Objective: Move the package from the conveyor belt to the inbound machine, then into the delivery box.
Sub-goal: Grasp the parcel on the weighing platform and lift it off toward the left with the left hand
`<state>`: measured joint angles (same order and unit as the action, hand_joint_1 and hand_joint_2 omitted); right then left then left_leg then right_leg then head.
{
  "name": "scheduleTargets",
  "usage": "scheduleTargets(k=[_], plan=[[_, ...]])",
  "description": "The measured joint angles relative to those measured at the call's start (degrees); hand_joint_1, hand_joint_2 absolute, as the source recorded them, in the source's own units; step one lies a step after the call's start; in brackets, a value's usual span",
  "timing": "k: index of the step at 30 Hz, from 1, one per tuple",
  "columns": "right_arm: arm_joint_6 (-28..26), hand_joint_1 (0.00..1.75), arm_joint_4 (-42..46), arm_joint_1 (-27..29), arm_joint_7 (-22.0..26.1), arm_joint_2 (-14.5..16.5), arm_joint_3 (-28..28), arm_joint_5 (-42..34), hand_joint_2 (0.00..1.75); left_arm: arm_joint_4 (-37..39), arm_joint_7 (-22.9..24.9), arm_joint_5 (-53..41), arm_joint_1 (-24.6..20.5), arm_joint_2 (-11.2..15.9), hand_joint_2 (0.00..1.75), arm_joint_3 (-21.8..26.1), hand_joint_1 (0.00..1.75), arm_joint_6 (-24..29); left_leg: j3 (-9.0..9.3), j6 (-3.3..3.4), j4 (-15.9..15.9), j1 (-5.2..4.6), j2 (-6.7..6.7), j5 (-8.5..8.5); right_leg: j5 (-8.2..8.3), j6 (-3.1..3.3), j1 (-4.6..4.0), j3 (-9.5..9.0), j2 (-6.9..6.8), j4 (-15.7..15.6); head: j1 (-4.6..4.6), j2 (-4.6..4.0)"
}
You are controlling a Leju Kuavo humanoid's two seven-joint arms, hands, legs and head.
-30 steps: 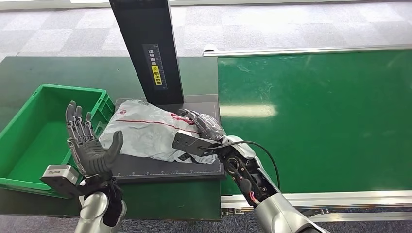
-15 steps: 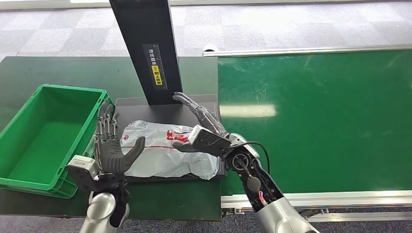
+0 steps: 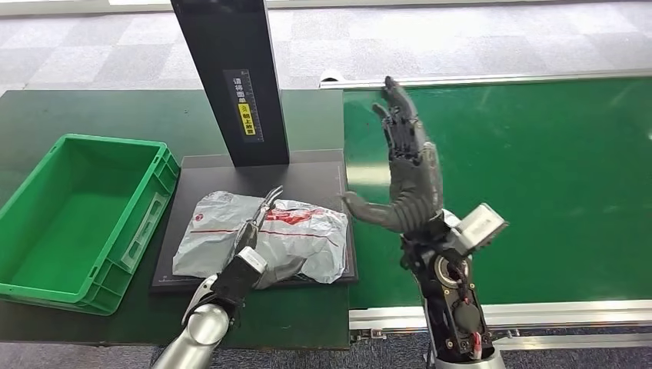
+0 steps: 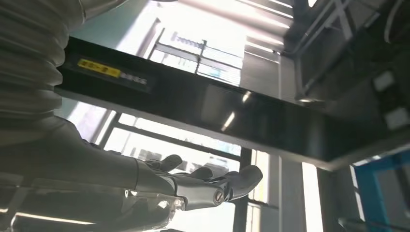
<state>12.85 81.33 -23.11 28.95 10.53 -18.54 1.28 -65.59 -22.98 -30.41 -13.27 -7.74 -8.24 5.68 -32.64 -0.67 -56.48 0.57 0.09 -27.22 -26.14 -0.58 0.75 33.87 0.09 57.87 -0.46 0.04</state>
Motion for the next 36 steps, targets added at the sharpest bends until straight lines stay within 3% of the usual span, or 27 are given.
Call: scheduleTargets(k=[6, 10, 26, 31, 32, 35, 36], plan=[[-2.5, 0.0, 16.4, 6.2, 2.9, -0.6, 5.4, -1.1, 1.75, 9.9, 3.6, -11.4, -4.3, 0.8, 1.75, -3.4, 0.0, 2.6, -0.01, 0.0, 0.0, 0.0, -0.03, -0.01, 0.0, 0.0, 0.01, -0.01, -0.01, 0.0, 0.0, 0.01], [-2.7, 0.0, 22.6, 8.5, 3.0, -1.0, 7.4, -1.0, 1.75, 14.3, 4.1, -13.0, -6.3, 1.0, 1.75, -4.8, 0.0, 3.4, 0.01, -0.01, 0.0, 0.0, 0.02, -0.02, 0.0, 0.0, 0.0, -0.01, 0.05, 0.0, 0.0, 0.01], [-2.7, 0.0, 27.6, 10.2, 3.0, -1.3, 8.7, -0.7, 1.75, 19.3, 4.2, -13.8, -8.7, 1.1, 1.75, -6.0, 0.0, 4.0, 0.02, 0.0, 0.0, 0.0, 0.0, -0.01, 0.0, 0.0, 0.0, -0.04, 0.04, 0.0, 0.0, 0.0], [-3.6, 0.0, 28.9, 10.9, 3.5, -1.3, 9.2, 0.6, 1.75, 23.2, 9.2, -21.8, -11.2, 1.1, 1.75, -7.2, 0.02, 7.8, 0.05, 0.0, 0.0, 0.0, -0.01, -0.01, 0.0, 0.01, 0.0, -0.08, 0.03, 0.0, 0.0, 0.01], [-3.7, 0.0, 29.3, 11.1, 3.6, -1.3, 9.3, 0.8, 1.75, 24.6, 10.2, -23.3, -12.1, 1.0, 1.75, -7.4, 0.18, 9.0, 0.07, 0.0, 0.0, 0.0, -0.01, -0.01, 0.01, 0.01, 0.0, -0.12, 0.03, 0.0, 0.01, 0.01], [-4.3, 0.0, 30.1, 11.7, 4.0, -1.3, 9.7, 1.0, 1.75, 28.5, 11.8, -25.5, -14.5, 0.6, 1.75, -7.5, 1.31, 11.8, 0.18, 0.0, 0.0, 0.0, -0.01, -0.01, 0.01, 0.01, 0.0, -0.24, 0.03, 0.0, 0.01, 0.01], [-4.6, 0.0, 30.2, 11.9, 4.4, -1.3, 9.9, 0.9, 1.75, 29.6, 12.0, -25.8, -15.1, 0.5, 1.75, -7.5, 1.56, 12.3, 0.21, 0.0, 0.0, 0.0, -0.01, -0.01, 0.01, 0.01, 0.0, -0.27, 0.03, 0.0, 0.01, 0.01]])
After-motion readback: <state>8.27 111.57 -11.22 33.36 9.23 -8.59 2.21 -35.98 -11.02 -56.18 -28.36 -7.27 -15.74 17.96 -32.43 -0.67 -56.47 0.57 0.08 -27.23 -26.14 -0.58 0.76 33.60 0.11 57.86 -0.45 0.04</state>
